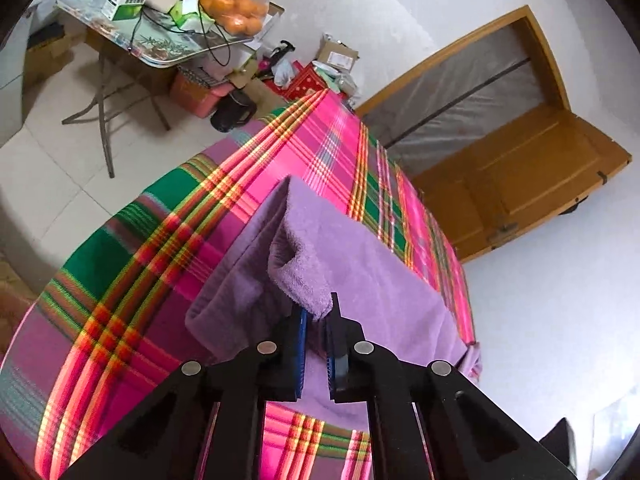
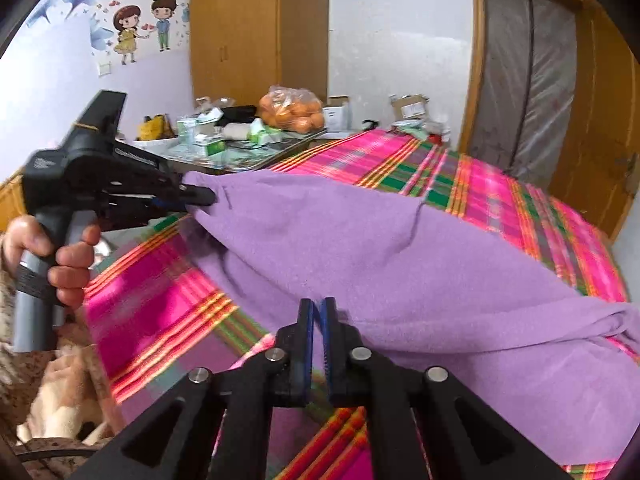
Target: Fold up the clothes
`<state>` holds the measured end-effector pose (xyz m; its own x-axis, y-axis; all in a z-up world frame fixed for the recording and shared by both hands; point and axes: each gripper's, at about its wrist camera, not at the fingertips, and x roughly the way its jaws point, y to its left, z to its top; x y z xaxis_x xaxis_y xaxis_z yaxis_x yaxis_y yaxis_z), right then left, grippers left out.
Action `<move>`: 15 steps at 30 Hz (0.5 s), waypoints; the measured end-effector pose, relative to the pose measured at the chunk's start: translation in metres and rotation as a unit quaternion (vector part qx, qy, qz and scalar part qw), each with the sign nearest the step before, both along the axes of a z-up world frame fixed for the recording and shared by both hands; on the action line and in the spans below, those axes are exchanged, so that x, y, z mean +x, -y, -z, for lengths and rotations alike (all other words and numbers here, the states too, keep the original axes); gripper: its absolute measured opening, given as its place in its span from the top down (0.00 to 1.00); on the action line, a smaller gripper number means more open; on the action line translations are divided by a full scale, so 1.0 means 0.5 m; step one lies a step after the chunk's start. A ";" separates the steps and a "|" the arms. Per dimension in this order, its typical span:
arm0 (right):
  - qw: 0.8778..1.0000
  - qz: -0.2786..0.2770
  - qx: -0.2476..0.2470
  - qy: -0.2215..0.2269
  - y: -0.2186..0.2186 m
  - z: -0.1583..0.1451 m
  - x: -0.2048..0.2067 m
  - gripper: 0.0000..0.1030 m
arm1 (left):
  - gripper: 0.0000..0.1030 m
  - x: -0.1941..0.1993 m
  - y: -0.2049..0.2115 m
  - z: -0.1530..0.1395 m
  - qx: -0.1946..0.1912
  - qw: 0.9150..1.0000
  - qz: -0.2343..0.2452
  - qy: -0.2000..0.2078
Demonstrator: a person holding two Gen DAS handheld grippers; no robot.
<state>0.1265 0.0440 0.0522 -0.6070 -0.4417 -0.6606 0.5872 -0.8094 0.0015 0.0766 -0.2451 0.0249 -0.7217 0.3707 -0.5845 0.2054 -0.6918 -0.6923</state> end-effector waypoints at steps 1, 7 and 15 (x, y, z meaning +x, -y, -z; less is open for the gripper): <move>1.000 -0.005 -0.003 0.005 0.001 0.001 0.003 1.00 | 0.92 0.005 0.002 0.000 -0.007 1.000 -0.001 0.002; 1.000 0.003 0.004 0.016 -0.001 0.023 -0.011 1.00 | 0.92 0.019 0.020 0.026 -0.023 0.999 -0.024 0.030; 0.993 0.119 -0.016 0.014 -0.138 0.015 -0.072 0.98 | 0.92 0.018 0.022 0.041 -0.021 0.999 -0.018 0.042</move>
